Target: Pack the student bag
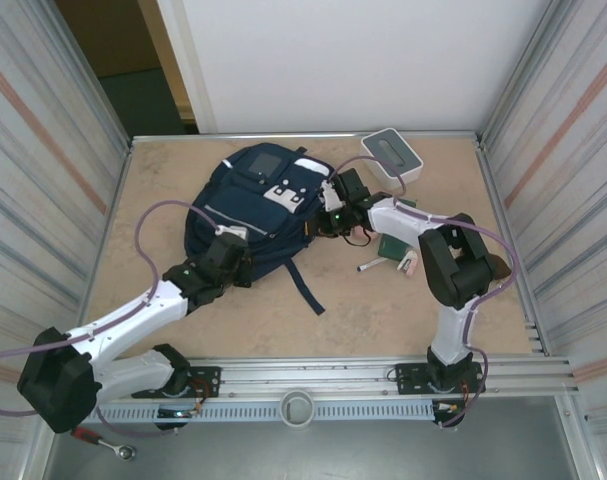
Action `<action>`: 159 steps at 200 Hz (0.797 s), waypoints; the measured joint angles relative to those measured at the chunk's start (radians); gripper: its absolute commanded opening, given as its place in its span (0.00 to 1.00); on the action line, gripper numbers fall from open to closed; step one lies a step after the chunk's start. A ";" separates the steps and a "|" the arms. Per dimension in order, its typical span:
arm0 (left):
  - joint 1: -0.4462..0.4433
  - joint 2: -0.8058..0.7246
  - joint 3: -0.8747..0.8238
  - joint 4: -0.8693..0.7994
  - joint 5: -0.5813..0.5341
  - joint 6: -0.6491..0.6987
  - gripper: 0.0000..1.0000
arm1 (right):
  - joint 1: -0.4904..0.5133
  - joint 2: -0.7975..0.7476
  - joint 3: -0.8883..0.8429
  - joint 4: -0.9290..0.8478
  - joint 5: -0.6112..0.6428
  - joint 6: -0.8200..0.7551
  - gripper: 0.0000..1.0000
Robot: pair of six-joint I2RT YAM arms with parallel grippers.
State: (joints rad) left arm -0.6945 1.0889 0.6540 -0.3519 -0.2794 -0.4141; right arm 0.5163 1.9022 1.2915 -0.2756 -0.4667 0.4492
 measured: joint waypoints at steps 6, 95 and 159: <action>-0.008 0.000 0.000 -0.001 0.002 -0.003 0.00 | -0.003 0.003 0.008 -0.010 0.002 -0.003 0.27; -0.045 0.067 0.016 0.021 0.016 -0.013 0.00 | 0.051 -0.201 -0.360 0.309 -0.027 0.274 0.79; -0.047 0.070 0.016 0.034 0.019 -0.013 0.00 | 0.124 -0.055 -0.372 0.541 0.021 0.431 0.29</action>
State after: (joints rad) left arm -0.7418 1.1591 0.6701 -0.3180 -0.2607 -0.4271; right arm 0.6399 1.8473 0.9199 0.2653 -0.4458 0.8806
